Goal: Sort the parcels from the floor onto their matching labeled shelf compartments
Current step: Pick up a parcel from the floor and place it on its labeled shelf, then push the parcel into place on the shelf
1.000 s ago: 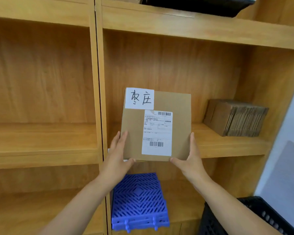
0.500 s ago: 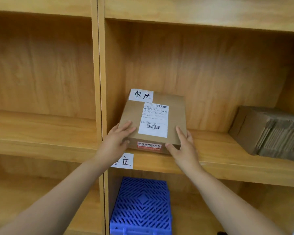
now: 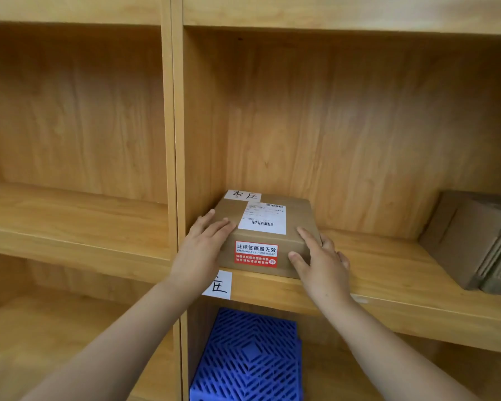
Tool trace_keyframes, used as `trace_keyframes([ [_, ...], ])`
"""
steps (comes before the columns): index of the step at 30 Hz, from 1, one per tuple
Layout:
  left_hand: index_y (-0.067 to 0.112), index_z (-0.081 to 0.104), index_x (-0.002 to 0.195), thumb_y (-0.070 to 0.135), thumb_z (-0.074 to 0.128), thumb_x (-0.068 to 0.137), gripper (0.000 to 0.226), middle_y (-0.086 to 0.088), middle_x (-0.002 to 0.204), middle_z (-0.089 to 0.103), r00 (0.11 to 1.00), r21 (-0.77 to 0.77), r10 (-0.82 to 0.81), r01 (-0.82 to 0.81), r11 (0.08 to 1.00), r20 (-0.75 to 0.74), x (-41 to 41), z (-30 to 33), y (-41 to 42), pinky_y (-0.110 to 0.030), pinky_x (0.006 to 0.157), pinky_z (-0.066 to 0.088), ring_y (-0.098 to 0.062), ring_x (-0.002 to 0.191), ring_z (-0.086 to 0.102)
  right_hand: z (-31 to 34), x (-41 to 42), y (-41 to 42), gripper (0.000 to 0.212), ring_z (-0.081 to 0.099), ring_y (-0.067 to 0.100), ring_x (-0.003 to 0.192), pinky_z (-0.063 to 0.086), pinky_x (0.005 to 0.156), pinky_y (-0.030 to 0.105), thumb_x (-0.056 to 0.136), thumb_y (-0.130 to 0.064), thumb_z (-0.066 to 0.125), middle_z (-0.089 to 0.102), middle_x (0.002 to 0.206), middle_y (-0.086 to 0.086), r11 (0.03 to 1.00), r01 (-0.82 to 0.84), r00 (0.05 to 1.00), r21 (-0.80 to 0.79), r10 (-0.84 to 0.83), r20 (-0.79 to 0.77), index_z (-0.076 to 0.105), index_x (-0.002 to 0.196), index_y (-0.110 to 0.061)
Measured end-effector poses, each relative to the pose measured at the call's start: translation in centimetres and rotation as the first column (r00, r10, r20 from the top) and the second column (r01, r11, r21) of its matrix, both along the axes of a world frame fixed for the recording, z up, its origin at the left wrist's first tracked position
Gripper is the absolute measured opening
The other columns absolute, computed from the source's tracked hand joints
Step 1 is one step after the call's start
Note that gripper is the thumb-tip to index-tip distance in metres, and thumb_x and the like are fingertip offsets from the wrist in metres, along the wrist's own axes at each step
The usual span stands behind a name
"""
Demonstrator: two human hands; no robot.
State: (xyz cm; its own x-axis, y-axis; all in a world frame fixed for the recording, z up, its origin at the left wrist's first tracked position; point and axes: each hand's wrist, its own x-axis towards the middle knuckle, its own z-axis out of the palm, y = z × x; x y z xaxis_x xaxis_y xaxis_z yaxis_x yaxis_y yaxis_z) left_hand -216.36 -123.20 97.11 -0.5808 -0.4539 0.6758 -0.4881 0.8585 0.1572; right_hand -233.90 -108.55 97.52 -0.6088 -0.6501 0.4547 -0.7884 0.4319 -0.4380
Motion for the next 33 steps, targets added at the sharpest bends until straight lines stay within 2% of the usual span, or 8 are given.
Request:
trace_keyframes([
  [3, 0.017, 0.039, 0.138, -0.002, 0.062, 0.076, 0.068, -0.004, 0.142, 0.047, 0.995, -0.123, 0.065, -0.055, 0.991, 0.076, -0.2, 0.0, -0.3, -0.035, 0.114, 0.002, -0.025, 0.141, 0.025, 0.0, -0.1, -0.3, 0.053, 0.041, 0.024, 0.131, 0.018, 0.114, 0.043, 0.089, -0.046, 0.048, 0.038, 0.146, 0.011, 1.000, 0.015, 1.000, 0.007, -0.015, -0.001, 0.033, 0.139, -0.040],
  [10, 0.019, 0.020, 0.146, 0.000, 0.051, 0.086, 0.070, -0.004, 0.155, 0.024, 0.984, -0.060, 0.098, -0.090, 0.994, 0.151, 0.3, 1.2, 0.1, -0.026, 0.111, -0.002, -0.020, 0.144, 0.015, 0.2, 0.7, -1.2, 0.053, 0.046, 0.028, 0.125, 0.027, 0.106, 0.043, 0.090, -0.045, 0.046, 0.041, 0.142, 0.010, 1.000, 0.022, 0.999, 0.011, -0.023, 0.025, 0.031, 0.140, -0.038],
  [15, 0.027, 0.004, 0.147, 0.001, 0.054, 0.085, 0.084, -0.002, 0.159, 0.002, 0.972, -0.049, 0.117, -0.109, 0.993, 0.205, 1.0, 1.7, 0.3, -0.034, 0.116, 0.010, -0.020, 0.146, -0.002, 0.5, 2.2, -0.7, 0.069, 0.023, 0.033, 0.139, 0.026, 0.110, 0.047, 0.088, -0.042, 0.053, 0.016, 0.156, 0.013, 0.997, 0.079, 0.997, -0.006, -0.079, 0.006, 0.018, 0.146, -0.030],
  [17, 0.026, 0.012, 0.147, -0.003, 0.055, 0.080, 0.085, -0.005, 0.158, 0.009, 0.980, -0.098, 0.130, -0.116, 0.988, 0.151, 1.8, 1.5, 1.1, -0.037, 0.115, 0.016, -0.022, 0.145, 0.005, 0.4, 3.1, -0.2, 0.073, 0.018, 0.033, 0.140, 0.024, 0.111, 0.047, 0.086, -0.037, 0.058, 0.013, 0.156, 0.013, 0.996, 0.076, 0.994, -0.052, -0.080, -0.071, 0.019, 0.147, -0.025],
  [21, 0.023, 0.035, 0.137, -0.001, 0.065, 0.070, 0.077, -0.009, 0.149, 0.035, 0.989, -0.148, 0.122, -0.110, 0.983, 0.078, 3.1, 0.3, 3.1, -0.042, 0.104, 0.037, -0.027, 0.139, 0.030, -0.2, 4.7, 0.2, 0.069, 0.020, 0.030, 0.139, 0.022, 0.112, 0.049, 0.082, -0.027, 0.065, 0.023, 0.153, 0.011, 0.995, -0.042, 0.968, -0.086, 0.019, -0.251, 0.030, 0.142, -0.020],
  [27, 0.023, 0.043, 0.133, 0.016, 0.067, 0.074, 0.064, -0.007, 0.146, 0.042, 0.967, -0.061, 0.234, -0.228, 0.972, 0.103, 5.5, -1.6, 5.0, -0.044, 0.102, 0.039, -0.026, 0.136, 0.035, -2.0, 7.0, -0.8, 0.064, 0.028, 0.027, 0.135, 0.027, 0.111, 0.050, 0.078, -0.024, 0.066, 0.037, 0.146, 0.009, 0.968, -0.248, 0.905, -0.026, 0.222, -0.364, 0.040, 0.136, -0.018],
  [30, 0.022, 0.051, 0.126, 0.016, 0.068, 0.073, 0.056, -0.007, 0.136, 0.052, 0.941, -0.021, 0.314, -0.314, 0.949, 0.130, 8.1, -2.9, 5.5, -0.043, 0.094, 0.046, -0.026, 0.128, 0.046, -3.5, 8.6, -1.8, 0.061, 0.027, 0.025, 0.134, 0.027, 0.111, 0.049, 0.078, -0.024, 0.065, 0.040, 0.144, 0.009, 0.936, -0.351, 0.868, 0.013, 0.331, -0.371, 0.042, 0.134, -0.020],
  [33, 0.022, 0.053, 0.125, 0.016, 0.063, 0.075, 0.051, -0.005, 0.134, 0.055, 0.917, 0.057, 0.371, -0.383, 0.922, 0.149, 11.6, -4.6, 6.0, -0.041, 0.098, 0.042, -0.026, 0.124, 0.048, -4.9, 11.0, -3.0, 0.056, 0.028, 0.025, 0.133, 0.026, 0.112, 0.049, 0.077, -0.021, 0.065, 0.043, 0.142, 0.010, 0.885, -0.464, 0.812, 0.036, 0.442, -0.381, 0.047, 0.130, -0.019],
])
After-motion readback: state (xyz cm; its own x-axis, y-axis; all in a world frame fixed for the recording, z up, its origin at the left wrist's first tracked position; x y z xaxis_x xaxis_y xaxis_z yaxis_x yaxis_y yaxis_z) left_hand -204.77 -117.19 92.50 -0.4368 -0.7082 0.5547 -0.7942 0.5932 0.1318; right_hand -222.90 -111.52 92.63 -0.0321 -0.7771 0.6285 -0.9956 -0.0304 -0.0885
